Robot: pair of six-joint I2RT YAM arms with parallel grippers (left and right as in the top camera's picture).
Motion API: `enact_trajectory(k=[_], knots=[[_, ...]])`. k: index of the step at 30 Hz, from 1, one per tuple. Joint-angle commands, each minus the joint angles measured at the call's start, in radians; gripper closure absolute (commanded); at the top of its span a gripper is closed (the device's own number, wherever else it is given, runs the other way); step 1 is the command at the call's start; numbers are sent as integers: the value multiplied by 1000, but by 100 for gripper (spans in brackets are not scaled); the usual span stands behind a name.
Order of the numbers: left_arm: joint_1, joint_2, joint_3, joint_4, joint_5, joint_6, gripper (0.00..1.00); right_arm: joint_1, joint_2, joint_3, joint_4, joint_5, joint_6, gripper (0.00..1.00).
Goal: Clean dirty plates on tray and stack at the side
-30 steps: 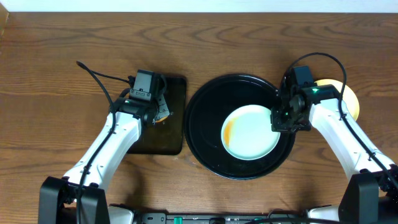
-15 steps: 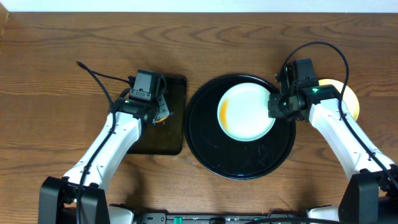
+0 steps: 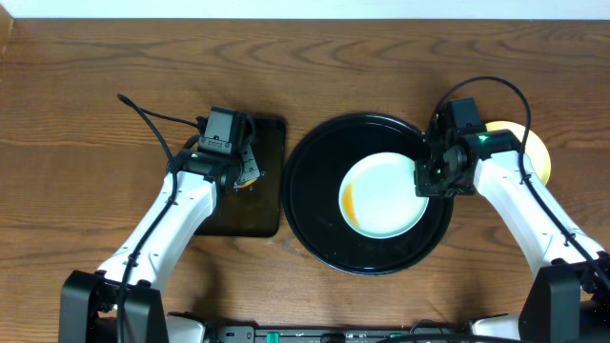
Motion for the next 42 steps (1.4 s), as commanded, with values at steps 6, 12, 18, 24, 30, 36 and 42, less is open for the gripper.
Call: enact_trajectory(k=[6, 12, 18, 24, 30, 36, 42], knots=[[2, 7, -9, 0, -17, 6, 86, -4, -109, 7, 125, 87, -97, 99], [2, 7, -9, 0, -17, 6, 86, 47, -175, 7, 232, 191, -164, 99], [2, 7, -9, 0, -17, 6, 86, 163, -181, 7, 282, 382, -257, 99], [2, 7, -9, 0, -17, 6, 86, 311, -181, 7, 327, 544, -314, 99], [2, 7, -9, 0, -17, 6, 86, 444, -181, 7, 367, 734, -376, 99], [2, 7, -9, 0, -17, 6, 86, 514, -181, 7, 401, 874, -408, 99], [2, 7, -9, 0, -17, 6, 86, 522, -181, 7, 404, 877, -411, 99]])
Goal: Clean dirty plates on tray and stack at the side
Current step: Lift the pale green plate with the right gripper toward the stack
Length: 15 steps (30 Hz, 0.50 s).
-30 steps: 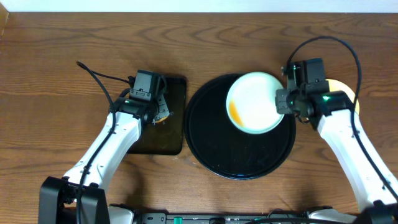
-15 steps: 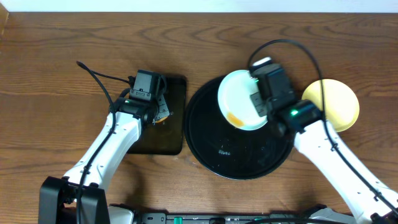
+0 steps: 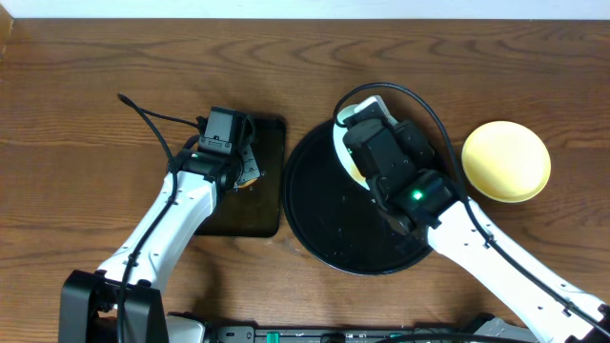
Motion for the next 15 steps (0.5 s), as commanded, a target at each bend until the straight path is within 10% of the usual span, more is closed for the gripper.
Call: enact_trajectory(k=[1, 15], knots=[[2, 6, -9, 0, -17, 6, 86, 5, -11, 7, 5, 58, -14, 99], [2, 6, -9, 0, -17, 6, 86, 5, -11, 7, 5, 79, -14, 99]])
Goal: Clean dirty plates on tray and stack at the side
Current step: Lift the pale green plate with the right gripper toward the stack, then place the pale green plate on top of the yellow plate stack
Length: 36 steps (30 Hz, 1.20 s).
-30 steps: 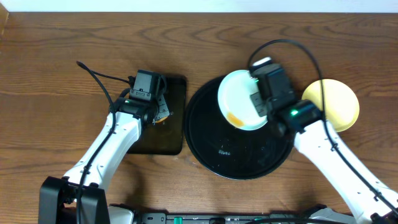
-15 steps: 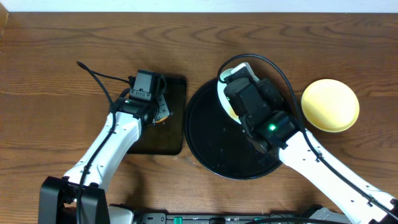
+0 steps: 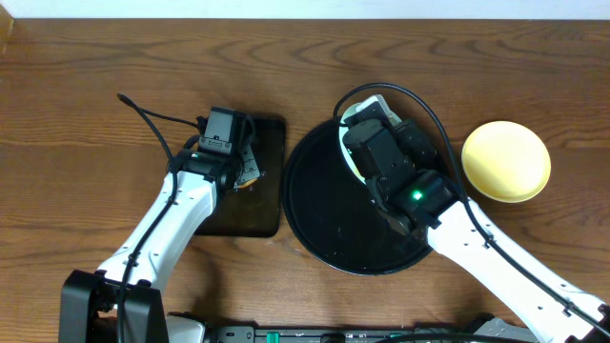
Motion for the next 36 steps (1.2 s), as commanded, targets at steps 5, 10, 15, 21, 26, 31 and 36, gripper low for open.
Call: enact_trajectory(k=[5, 10, 15, 21, 26, 31, 36], knots=[[2, 6, -9, 0, -16, 6, 86, 4, -11, 7, 5, 72, -28, 99], [2, 6, -9, 0, -16, 6, 86, 4, -11, 7, 12, 78, -29, 99], [2, 6, -9, 0, -16, 6, 86, 4, -11, 7, 21, 79, -29, 99], [2, 6, -9, 2, -16, 23, 92, 0, -11, 7, 23, 102, -13, 99], [2, 12, -12, 45, -16, 241, 92, -59, -10, 7, 15, 107, 222, 99], [2, 70, -23, 108, -16, 372, 92, -251, -8, 6, -13, -51, 510, 99], [2, 161, -23, 119, -17, 373, 85, -426, -8, 6, -15, -205, 568, 99]])
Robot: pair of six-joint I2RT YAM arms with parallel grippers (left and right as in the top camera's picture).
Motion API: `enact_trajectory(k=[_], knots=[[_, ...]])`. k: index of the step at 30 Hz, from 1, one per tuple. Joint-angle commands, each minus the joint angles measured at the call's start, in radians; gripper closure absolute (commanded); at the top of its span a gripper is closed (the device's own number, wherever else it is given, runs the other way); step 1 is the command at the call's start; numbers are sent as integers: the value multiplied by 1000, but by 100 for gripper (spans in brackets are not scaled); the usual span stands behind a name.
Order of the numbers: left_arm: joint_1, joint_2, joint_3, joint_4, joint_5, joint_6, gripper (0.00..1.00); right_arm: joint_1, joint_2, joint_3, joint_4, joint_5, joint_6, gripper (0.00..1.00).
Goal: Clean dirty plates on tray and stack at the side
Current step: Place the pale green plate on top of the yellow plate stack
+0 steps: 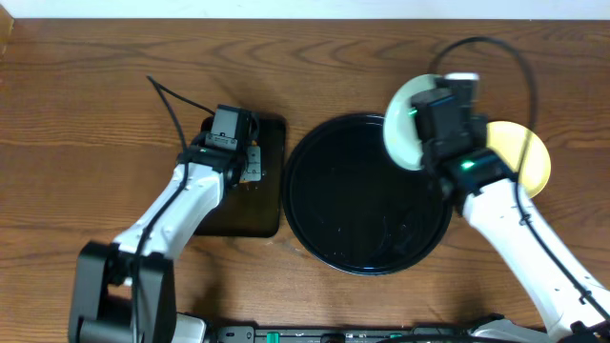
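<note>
The round black tray (367, 233) lies mid-table with nothing on it. My right gripper (431, 133) is shut on the white plate (401, 124), holding it raised over the tray's back right rim; the wrist hides the fingers. Just right of it the yellow plate (532, 157) lies on the table, partly under my right arm. My left gripper (250, 167) hovers over the right edge of the black mat (257, 205), apparently shut on a small tan sponge (250, 175).
A black cable (172, 105) trails from the left wrist toward the back left. Bare wooden tabletop (86, 143) surrounds the mat and tray. The table's back edge runs along the top of the view.
My right arm has carried the white plate from above the tray's back middle to its back right rim, beside the yellow plate. My left arm has shifted slightly but stays over the mat.
First the white plate lay flat in the tray with an orange smear, my right gripper at its right rim. Then the gripper held it tilted above the tray's back, at two moments. Now it is held near the yellow plate and the tray is bare.
</note>
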Motion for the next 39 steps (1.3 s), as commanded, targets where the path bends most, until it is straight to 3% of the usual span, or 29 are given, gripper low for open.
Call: enact_trajectory(k=[1, 5, 6, 12, 16, 20, 24, 28, 30, 34, 36, 39], knots=[[2, 76, -18, 8, -17, 52, 85, -120, -8, 6, 0, -144, 126, 99], [2, 118, -18, 16, -17, 51, 83, -268, -8, 6, -6, -211, 126, 99], [2, 117, -18, 16, -16, 51, 77, -312, -8, 6, -18, -221, 126, 99], [2, 57, -2, 16, -16, 51, 62, -534, 2, 6, -101, -280, 148, 99], [2, -26, 2, 15, -16, 51, 46, -642, 31, 5, -112, -389, 128, 99], [2, -106, 2, -8, -16, 50, 36, -705, 74, 5, -129, -468, 129, 94], [3, -158, 1, -73, -16, 23, 30, -714, 115, 5, -158, -540, 129, 79], [27, -173, 1, -129, -16, -96, 28, -713, 118, 5, -177, -611, 121, 68], [51, -179, 1, -144, -16, -145, 27, -713, 118, 5, -171, -730, 60, 56], [105, -180, 1, -138, -16, -171, 23, -700, 118, 5, -141, -1021, -107, 44], [126, -180, 1, -132, -16, -171, 22, -679, 118, 5, -121, -1170, -182, 34], [138, -180, 1, -158, -14, -164, 17, -642, 118, 5, -132, -1254, -224, 6]])
